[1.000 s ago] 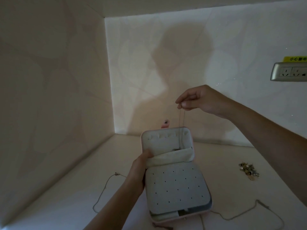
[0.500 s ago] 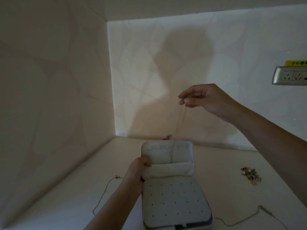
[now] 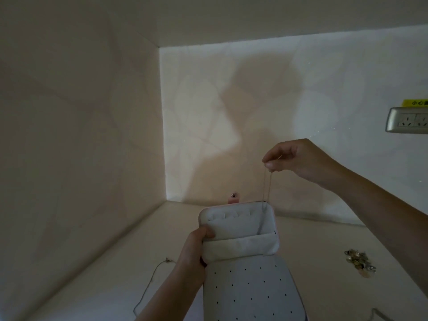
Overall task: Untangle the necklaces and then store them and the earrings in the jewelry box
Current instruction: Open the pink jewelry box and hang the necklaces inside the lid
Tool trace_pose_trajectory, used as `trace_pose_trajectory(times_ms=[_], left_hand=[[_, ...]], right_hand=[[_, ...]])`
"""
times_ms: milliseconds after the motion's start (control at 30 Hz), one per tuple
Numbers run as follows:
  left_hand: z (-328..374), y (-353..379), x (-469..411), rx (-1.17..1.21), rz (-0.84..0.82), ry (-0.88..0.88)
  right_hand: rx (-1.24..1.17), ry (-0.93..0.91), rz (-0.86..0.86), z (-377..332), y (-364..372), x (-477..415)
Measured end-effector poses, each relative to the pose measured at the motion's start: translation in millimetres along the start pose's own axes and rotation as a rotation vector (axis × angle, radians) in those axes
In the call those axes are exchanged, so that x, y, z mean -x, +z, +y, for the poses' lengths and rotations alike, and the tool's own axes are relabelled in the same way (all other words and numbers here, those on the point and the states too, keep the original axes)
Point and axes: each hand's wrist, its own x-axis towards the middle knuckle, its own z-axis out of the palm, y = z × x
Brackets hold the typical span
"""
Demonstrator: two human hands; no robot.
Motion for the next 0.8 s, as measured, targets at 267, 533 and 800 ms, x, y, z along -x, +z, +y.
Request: trace_pose_trajectory(times_ms=[267,533,800], left_hand=[[0,0,-1,0.040,-0.084,-0.007],[1,1,1,0.082,-0.120,-0.015],[1,2,3,0.107,-0.142,-0.021]], right_hand=[[0.060,-0.044,0.050,6,8,7],[0.043,-0.064,0.008,5,12,18],[0.127,-0.102,0.033,15,26,32]])
